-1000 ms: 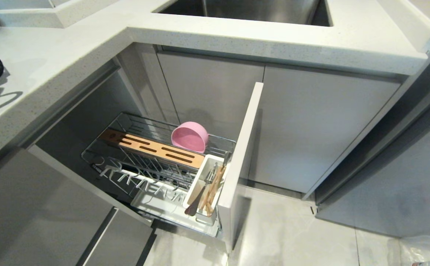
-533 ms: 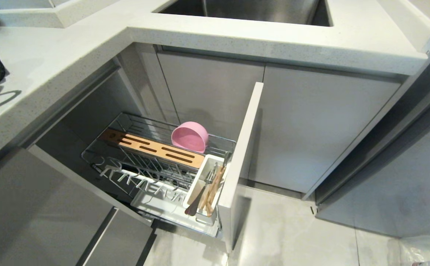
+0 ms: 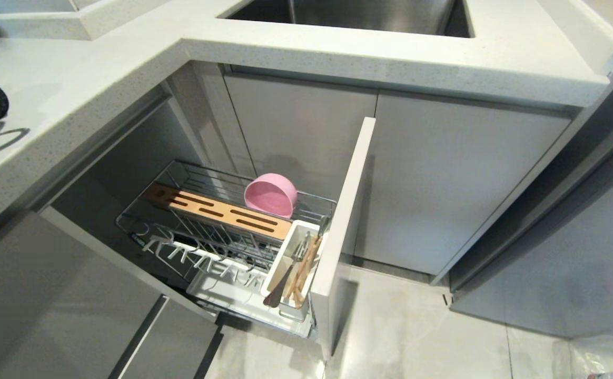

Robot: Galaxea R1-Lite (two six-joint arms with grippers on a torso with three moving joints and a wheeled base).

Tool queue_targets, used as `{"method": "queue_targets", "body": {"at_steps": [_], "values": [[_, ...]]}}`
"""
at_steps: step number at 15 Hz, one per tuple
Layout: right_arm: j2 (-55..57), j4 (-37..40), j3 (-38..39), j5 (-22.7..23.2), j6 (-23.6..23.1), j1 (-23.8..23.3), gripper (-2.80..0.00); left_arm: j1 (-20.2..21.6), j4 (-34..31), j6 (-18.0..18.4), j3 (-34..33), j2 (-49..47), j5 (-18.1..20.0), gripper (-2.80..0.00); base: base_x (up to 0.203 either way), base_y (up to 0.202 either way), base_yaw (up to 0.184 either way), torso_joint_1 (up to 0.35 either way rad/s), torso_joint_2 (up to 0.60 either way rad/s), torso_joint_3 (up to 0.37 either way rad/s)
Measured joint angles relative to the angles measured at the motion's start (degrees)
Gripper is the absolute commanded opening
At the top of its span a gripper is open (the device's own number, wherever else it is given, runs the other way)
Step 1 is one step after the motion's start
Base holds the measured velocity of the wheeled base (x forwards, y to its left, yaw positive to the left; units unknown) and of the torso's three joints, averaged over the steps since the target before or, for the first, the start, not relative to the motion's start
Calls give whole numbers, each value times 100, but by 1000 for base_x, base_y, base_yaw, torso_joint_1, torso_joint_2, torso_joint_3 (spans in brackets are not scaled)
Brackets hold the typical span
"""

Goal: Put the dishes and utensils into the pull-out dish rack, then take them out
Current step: Pick up the plate and place it in the cupboard

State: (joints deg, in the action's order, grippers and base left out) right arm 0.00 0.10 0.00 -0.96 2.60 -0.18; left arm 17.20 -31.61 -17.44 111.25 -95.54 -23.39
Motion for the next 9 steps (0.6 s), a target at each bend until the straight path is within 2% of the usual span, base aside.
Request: {"method": "queue_targets", "body": {"at_steps": [7, 9], "values": [[0, 0, 0, 0, -2, 0, -280, 2, -9, 9, 0, 47, -4, -280, 0, 0, 0, 0, 0, 0], [0, 0, 0, 0, 0, 0, -280, 2, -202, 11, -17, 150, 22, -280, 0, 0, 0, 0, 0, 0]]}}
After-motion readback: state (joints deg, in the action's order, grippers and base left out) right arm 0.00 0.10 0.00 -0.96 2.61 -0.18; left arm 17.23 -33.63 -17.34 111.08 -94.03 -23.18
